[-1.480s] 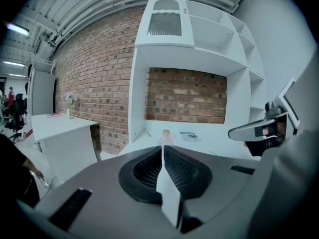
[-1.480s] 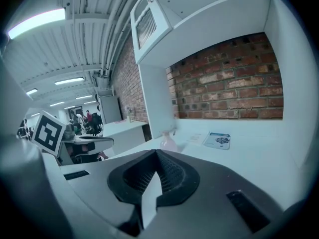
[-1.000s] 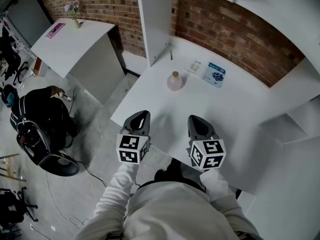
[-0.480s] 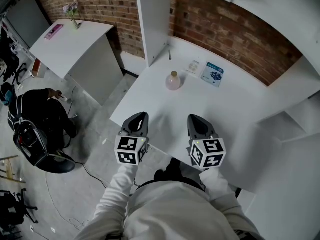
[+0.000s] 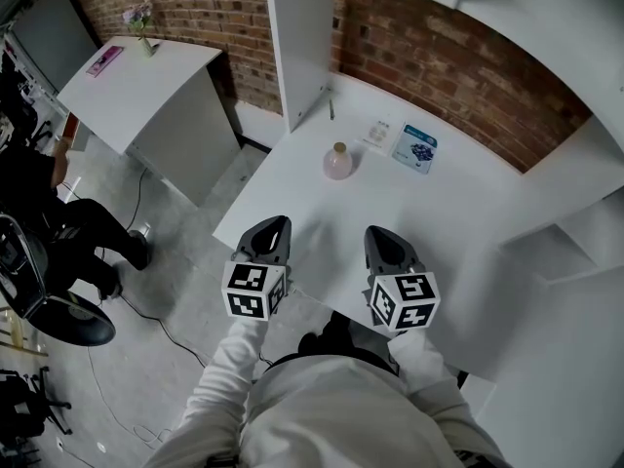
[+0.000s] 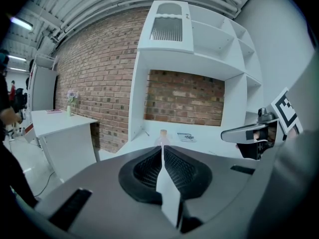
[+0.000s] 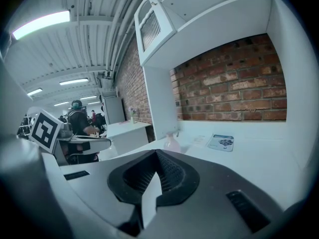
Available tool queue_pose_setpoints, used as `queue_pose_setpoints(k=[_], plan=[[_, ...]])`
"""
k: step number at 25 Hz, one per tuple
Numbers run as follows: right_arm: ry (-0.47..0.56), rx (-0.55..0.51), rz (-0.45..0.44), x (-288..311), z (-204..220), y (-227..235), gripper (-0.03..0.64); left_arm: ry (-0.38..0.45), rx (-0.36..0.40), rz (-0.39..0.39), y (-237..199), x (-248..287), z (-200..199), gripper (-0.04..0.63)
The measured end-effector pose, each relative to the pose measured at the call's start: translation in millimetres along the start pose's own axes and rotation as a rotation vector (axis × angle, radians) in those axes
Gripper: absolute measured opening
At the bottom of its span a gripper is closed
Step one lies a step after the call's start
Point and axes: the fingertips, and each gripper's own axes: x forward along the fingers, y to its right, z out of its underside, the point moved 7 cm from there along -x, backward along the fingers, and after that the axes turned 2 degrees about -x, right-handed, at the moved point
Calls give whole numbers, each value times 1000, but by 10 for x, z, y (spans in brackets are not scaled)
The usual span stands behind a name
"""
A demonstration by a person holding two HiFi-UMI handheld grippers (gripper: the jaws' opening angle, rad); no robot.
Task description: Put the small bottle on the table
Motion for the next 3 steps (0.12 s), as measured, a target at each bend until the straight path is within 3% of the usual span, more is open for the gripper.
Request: queue_pose_setpoints(k=[3], plan=[[2,6,-4,31,-5,15,28,4,4,-3,-22,38,-14,31]])
